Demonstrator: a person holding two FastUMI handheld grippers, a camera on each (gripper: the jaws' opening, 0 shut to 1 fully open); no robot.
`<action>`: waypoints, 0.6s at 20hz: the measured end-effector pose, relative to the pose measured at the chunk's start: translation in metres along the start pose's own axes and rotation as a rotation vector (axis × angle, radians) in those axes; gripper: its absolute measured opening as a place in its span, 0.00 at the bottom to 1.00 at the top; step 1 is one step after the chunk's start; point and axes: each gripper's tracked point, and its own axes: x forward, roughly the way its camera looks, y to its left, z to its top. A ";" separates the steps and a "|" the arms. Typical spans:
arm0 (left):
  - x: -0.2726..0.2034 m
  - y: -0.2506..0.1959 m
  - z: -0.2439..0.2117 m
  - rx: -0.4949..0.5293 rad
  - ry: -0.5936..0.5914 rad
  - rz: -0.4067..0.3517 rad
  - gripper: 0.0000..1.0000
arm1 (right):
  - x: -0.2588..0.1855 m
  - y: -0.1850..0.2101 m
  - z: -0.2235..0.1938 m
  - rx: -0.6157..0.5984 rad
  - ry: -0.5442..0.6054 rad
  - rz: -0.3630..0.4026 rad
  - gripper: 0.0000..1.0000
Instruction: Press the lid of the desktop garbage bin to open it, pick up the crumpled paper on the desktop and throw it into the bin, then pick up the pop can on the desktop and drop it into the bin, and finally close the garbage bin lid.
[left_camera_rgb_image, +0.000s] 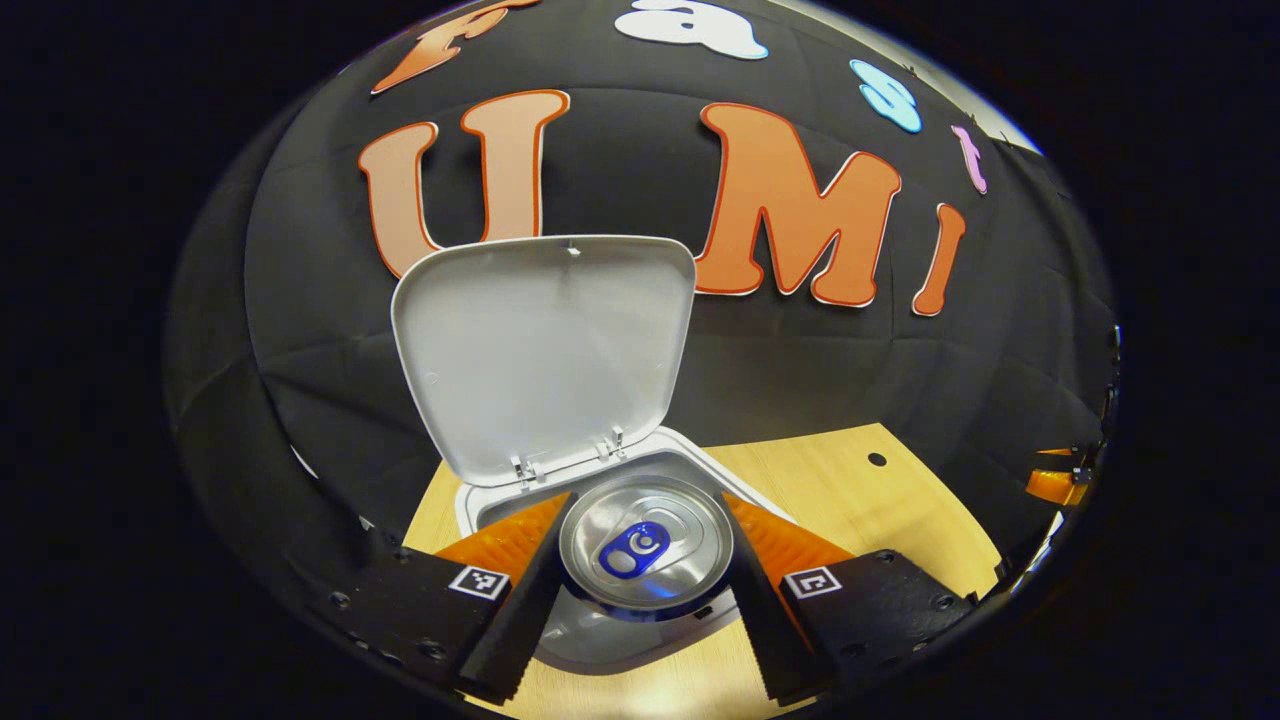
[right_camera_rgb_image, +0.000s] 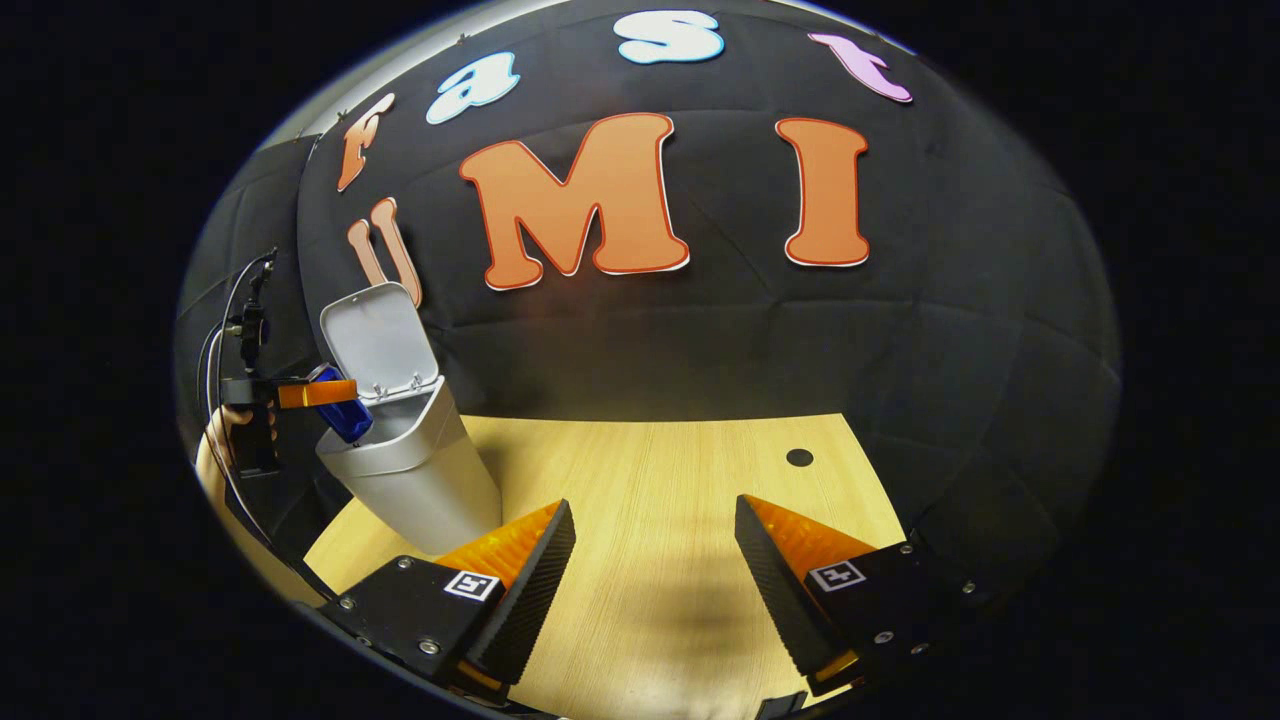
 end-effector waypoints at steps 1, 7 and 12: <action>0.000 -0.001 0.001 0.007 -0.007 -0.006 0.84 | 0.001 -0.001 -0.001 0.000 0.004 -0.003 0.97; -0.001 -0.003 0.014 0.037 -0.042 0.012 0.96 | 0.006 0.003 -0.003 0.004 0.016 0.000 0.97; -0.004 -0.005 0.014 0.029 -0.048 0.009 0.96 | 0.009 0.006 -0.006 0.002 0.023 0.008 0.96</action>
